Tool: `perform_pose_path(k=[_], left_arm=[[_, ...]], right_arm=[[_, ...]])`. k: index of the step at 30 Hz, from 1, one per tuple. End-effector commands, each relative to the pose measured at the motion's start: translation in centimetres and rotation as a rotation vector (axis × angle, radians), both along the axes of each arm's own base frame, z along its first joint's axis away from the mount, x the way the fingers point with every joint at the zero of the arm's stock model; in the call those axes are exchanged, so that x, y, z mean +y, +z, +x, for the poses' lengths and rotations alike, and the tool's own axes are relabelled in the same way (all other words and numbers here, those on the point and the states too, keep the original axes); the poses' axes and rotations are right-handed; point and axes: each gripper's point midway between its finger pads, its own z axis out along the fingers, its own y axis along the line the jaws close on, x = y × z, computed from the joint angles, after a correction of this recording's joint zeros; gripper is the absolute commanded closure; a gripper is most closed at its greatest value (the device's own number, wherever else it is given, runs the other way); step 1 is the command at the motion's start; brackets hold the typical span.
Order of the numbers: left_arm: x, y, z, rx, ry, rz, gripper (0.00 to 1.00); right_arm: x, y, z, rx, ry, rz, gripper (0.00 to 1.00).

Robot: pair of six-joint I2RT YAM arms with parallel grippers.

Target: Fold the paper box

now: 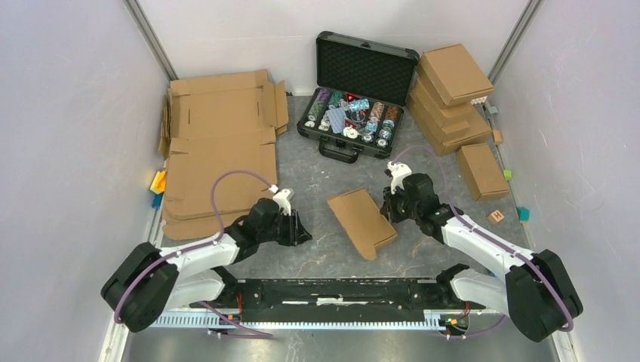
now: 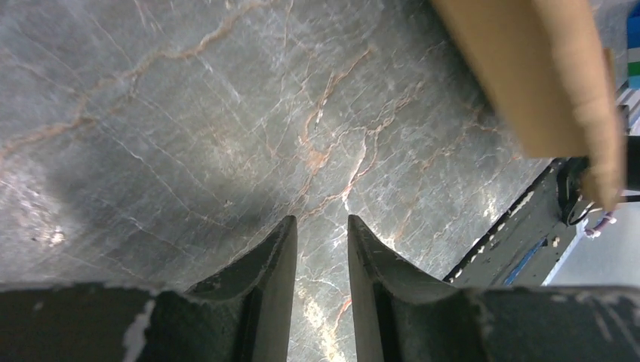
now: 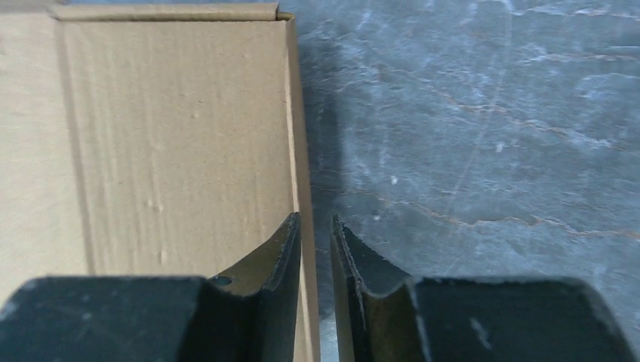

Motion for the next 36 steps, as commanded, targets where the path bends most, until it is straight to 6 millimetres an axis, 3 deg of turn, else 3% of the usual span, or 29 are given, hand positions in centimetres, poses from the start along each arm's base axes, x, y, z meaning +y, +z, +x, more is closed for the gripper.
perform_pose_path(k=[1,5,10,16,20,26,33,36], left_arm=[[-1.1,-0.1,0.7,-0.007,0.052,-0.05,0.63],[-2.4,-0.1,1.2,-0.011,0.045,-0.079,0.63],[-6.1,0.7,2.2,-0.051,-0.006,-0.124,0.64],[-11.6,2.9,3.7,-0.088,-0.069,-0.252,0.64],[-13.8,4.7,4.2,-0.128,-0.096,-0.343,0.62],[-13.8,5.9,4.5,-0.161,-0.098,-0.337,0.59],[-11.0,6.0,3.3,-0.161,-0.055,-0.278,0.57],[-10.0,5.7,2.9,-0.16,-0.058,-0.237,0.56]], right_arm=[[-2.9,-2.8,-0.9,0.065,-0.074,-0.1,0.76],[-3.1,-3.3,-1.1,0.082,-0.073,-0.086,0.76],[-2.1,-3.5,-1.4,0.096,-0.032,-0.048,0.75],[-1.6,-3.6,-1.5,0.103,0.0,-0.032,0.7],[-0.5,-3.8,-1.7,0.121,0.046,0.008,0.67],[1.1,-4.4,-2.6,0.151,0.13,0.062,0.61],[4.1,-4.0,-3.0,0.136,0.201,0.093,0.56],[3.9,-3.9,-2.5,0.127,0.175,0.074,0.56]])
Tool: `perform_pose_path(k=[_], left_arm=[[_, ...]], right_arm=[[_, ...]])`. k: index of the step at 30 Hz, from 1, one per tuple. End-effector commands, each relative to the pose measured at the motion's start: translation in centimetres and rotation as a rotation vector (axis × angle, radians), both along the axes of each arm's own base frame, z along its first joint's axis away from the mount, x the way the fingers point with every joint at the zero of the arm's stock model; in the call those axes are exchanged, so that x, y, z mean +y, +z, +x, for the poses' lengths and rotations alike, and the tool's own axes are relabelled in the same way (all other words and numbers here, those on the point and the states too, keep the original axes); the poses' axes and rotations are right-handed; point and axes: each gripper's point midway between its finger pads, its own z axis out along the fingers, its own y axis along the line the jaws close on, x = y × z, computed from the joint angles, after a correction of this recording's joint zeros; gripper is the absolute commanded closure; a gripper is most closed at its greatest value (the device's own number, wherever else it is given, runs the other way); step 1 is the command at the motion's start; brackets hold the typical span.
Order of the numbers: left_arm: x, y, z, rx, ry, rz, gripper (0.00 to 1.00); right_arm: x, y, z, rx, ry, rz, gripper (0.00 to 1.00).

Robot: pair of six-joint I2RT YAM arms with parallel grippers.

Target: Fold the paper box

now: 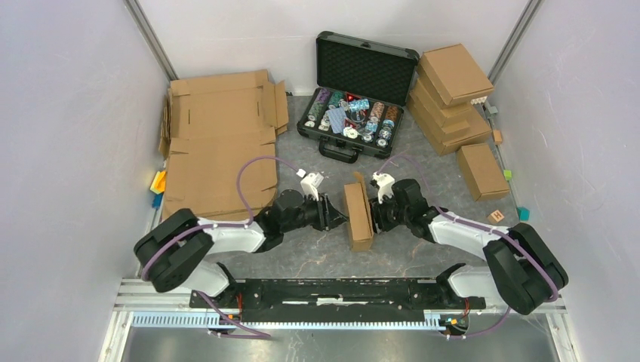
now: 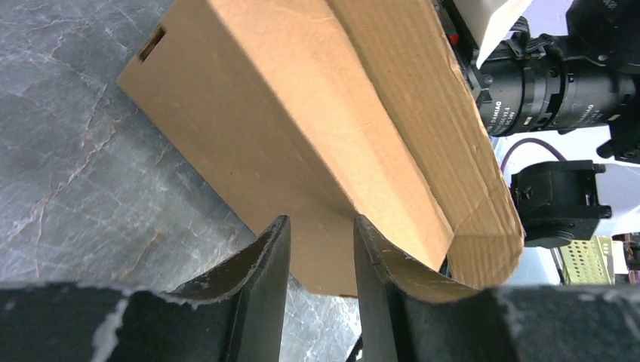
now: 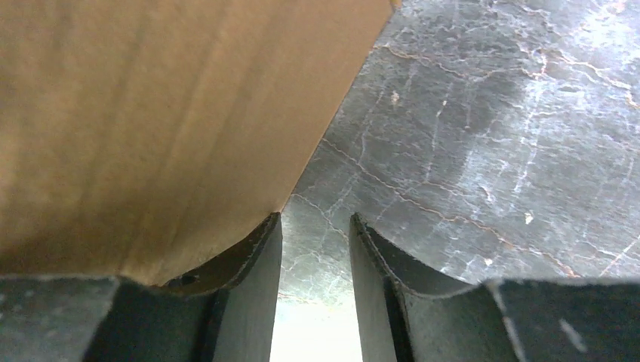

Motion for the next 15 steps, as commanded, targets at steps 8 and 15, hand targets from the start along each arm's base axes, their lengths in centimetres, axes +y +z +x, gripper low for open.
perform_pose_path(k=[8,15], left_arm=[[3.5,0.2,0.4,-0.032,0.084,0.126,0.57],[6.3,3.0,2.2,-0.099,0.2,0.102,0.12]], right_arm=[[-3.7,1.1,2.9,-0.046,-0.187,-0.123,0.59],[-4.3,6.0,4.1,-0.175,-0.222,-0.073,0.49]])
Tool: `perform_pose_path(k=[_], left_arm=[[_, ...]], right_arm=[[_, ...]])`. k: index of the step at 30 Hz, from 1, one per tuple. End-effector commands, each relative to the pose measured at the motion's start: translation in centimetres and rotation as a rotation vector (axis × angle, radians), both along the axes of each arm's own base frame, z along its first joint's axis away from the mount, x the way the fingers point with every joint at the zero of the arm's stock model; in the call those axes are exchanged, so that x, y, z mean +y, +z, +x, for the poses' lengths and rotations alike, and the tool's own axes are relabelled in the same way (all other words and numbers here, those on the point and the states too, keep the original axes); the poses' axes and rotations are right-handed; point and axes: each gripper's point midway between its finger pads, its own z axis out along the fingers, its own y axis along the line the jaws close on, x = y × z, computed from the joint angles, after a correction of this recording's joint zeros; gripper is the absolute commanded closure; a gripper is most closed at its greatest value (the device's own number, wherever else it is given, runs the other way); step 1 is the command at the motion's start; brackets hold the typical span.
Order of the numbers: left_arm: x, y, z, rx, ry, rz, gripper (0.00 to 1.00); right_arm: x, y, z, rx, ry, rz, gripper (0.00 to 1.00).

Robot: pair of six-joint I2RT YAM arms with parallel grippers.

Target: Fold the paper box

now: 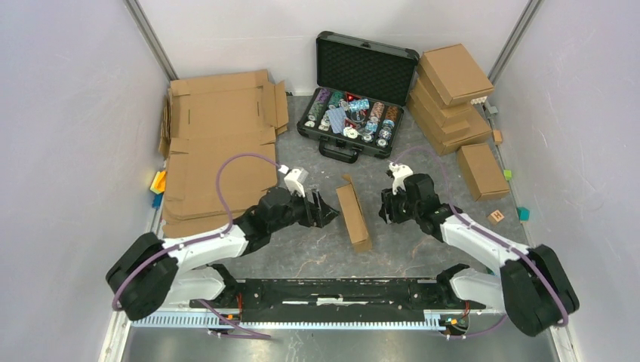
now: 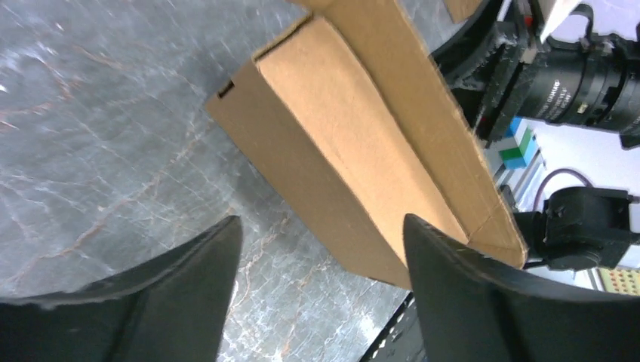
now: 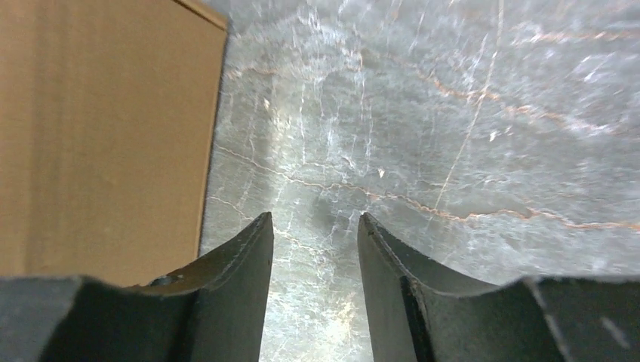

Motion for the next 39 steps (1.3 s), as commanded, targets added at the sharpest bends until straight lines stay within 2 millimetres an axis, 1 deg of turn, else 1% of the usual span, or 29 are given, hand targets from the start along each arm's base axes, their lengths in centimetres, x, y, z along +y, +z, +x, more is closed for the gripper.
perform_pose_path(k=[1,3,4,5,6,9,10,11,12,14,16,18,20,21,23,26,29,30,31,32,33,34,35,37,38,39], left_arm=[[2.7,1.6,2.2,-0.064,0.134,0.008,0.0],[4.9,1.7,4.0,-0.054,0.3,0.023,0.0],[5.8,1.7,4.4,-0.047,0.346,0.04,0.0],[6.3,2.1,4.8,-0.061,0.356,0.06,0.0],[6.2,2.5,4.9,-0.088,0.325,0.071,0.0],[3.7,4.0,4.1,-0.139,0.141,0.045,0.11],[3.0,4.2,3.8,-0.124,0.103,0.033,0.14],[2.4,4.2,3.7,-0.11,0.077,0.026,0.16],[1.7,4.1,3.6,-0.086,0.052,0.021,0.16],[0.6,3.9,3.5,-0.047,0.016,0.005,0.15],[-0.2,3.5,3.7,-0.014,0.004,-0.009,0.15],[-0.6,2.8,4.1,0.014,0.011,0.003,0.16],[-1.1,2.0,4.3,0.042,0.005,0.013,0.19],[-1.4,1.9,4.4,0.056,0.0,0.008,0.2],[-1.9,1.5,4.4,0.085,-0.005,0.006,0.21],[-2.6,1.3,4.4,0.103,-0.017,-0.003,0.21],[-2.8,1.0,4.6,0.109,-0.012,-0.006,0.2],[-2.9,0.8,4.7,0.117,-0.011,-0.002,0.2],[-3.0,0.7,4.8,0.121,-0.013,-0.002,0.2],[-3.2,0.6,4.8,0.128,-0.017,-0.002,0.2],[-3.3,0.4,4.8,0.139,-0.017,-0.001,0.21],[-3.5,0.3,4.9,0.146,-0.017,0.0,0.21],[-3.4,0.0,5.0,0.155,-0.005,0.006,0.22],[-3.3,-0.6,5.0,0.169,0.01,0.019,0.24],[-3.3,-0.9,5.0,0.176,0.015,0.022,0.26],[-3.3,-1.1,5.0,0.183,0.021,0.024,0.28]], right_arm=[[0.3,5.5,1.9,-0.149,-0.009,0.04,0.48],[0.6,7.3,2.0,-0.184,0.01,0.064,0.44],[1.0,8.3,2.1,-0.2,0.026,0.077,0.4],[1.4,9.3,2.3,-0.217,0.045,0.092,0.36],[1.6,10.1,2.3,-0.226,0.057,0.101,0.33],[2.2,13.1,2.8,-0.267,0.075,0.132,0.25],[2.6,14.2,2.9,-0.28,0.087,0.146,0.23],[2.7,14.8,3.0,-0.283,0.092,0.153,0.21],[3.0,15.5,3.1,-0.288,0.104,0.163,0.19],[3.8,16.2,3.0,-0.276,0.138,0.19,0.16],[4.5,16.4,3.0,-0.26,0.157,0.215,0.15],[5.2,16.9,3.3,-0.268,0.179,0.24,0.15],[5.9,17.3,3.8,-0.275,0.205,0.25,0.18],[6.3,17.7,4.2,-0.282,0.222,0.249,0.19],[7.4,17.9,4.7,-0.28,0.269,0.241,0.2],[9.0,17.4,5.8,-0.279,0.316,0.19,0.24],[9.2,16.5,7.3,-0.262,0.239,0.177,0.3],[9.4,16.4,7.3,-0.254,0.234,0.186,0.31],[9.6,16.2,7.1,-0.243,0.238,0.197,0.29],[9.8,16.1,6.7,-0.237,0.241,0.194,0.22],[9.9,15.8,6.3,-0.23,0.243,0.178,0.11],[9.9,15.5,5.7,-0.226,0.247,0.149,0.03],[9.8,15.2,5.1,-0.216,0.248,0.122,0.02],[8.9,14.2,4.0,-0.2,0.218,0.067,0.02],[8.4,13.6,3.4,-0.19,0.202,0.052,0.02],[8.1,13.3,2.6,-0.193,0.19,0.043,0.02]])
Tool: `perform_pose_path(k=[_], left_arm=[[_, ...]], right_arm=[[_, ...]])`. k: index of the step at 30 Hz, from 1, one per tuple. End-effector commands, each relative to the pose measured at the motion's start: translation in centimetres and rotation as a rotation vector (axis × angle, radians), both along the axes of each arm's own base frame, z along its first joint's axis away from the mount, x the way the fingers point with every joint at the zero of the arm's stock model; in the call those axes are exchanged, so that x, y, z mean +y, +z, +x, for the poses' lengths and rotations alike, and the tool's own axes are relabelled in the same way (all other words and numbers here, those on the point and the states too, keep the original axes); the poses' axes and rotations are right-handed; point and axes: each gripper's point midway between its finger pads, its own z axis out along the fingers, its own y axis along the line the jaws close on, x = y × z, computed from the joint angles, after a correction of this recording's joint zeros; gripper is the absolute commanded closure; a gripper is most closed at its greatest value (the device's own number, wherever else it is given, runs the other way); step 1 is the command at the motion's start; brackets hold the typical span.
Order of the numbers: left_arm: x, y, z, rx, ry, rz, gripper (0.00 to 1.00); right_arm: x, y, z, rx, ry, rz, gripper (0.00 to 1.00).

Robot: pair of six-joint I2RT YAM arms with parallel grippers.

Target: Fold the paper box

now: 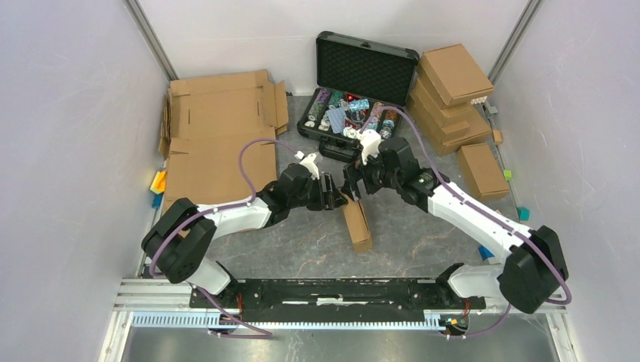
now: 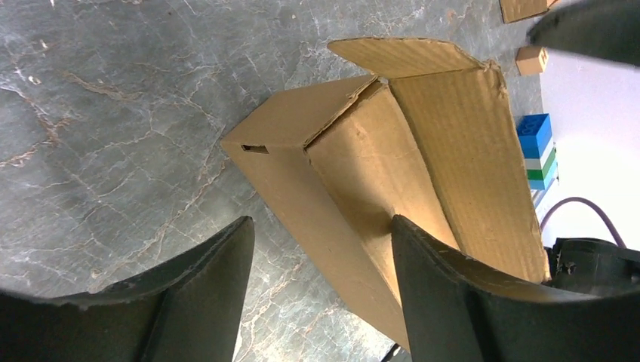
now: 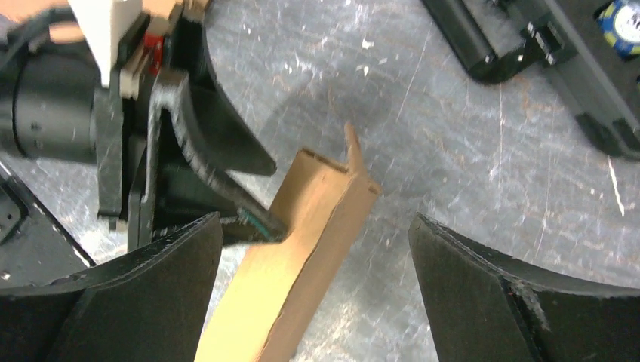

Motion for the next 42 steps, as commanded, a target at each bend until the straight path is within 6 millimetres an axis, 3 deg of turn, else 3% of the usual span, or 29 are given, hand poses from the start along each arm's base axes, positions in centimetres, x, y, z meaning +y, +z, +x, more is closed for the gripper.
perform_pose_path(k=[1,5,9,13,19,28,30,38,42], left_arm=[[-1.1,0.8,0.5,0.017,0.019,-0.039,0.29],[-1.0,0.2,0.4,0.03,0.035,-0.023,0.31],[-0.9,0.2,0.1,0.032,0.049,-0.019,0.31],[-0.6,0.2,0.0,0.039,0.08,-0.021,0.31],[-0.5,0.1,-0.1,0.039,0.117,-0.019,0.32],[-0.1,0.4,-0.1,0.029,0.126,-0.012,0.31],[0.4,0.8,-0.1,0.012,0.112,0.024,0.3],[5.3,4.5,1.5,-0.119,0.04,0.108,0.26],[5.5,6.1,2.3,-0.236,-0.012,0.11,0.24]], right_arm=[[-2.1,-0.7,-2.6,-0.024,-0.086,-0.06,0.02],[-1.8,-2.0,-5.9,0.0,-0.071,-0.054,0.02],[-1.9,-3.5,-7.5,0.027,-0.099,-0.129,0.02],[-0.8,-4.0,-8.6,0.037,-0.11,-0.16,0.02],[-1.3,-5.7,-8.8,0.048,-0.187,-0.284,0.03],[-2.5,-6.4,-9.3,0.043,-0.196,-0.324,0.33],[-2.7,-6.3,-9.5,0.033,-0.171,-0.338,0.4],[-3.6,-5.5,-10.5,-0.008,-0.072,-0.314,0.41],[-3.2,-5.5,-11.6,-0.01,0.03,-0.298,0.39]])
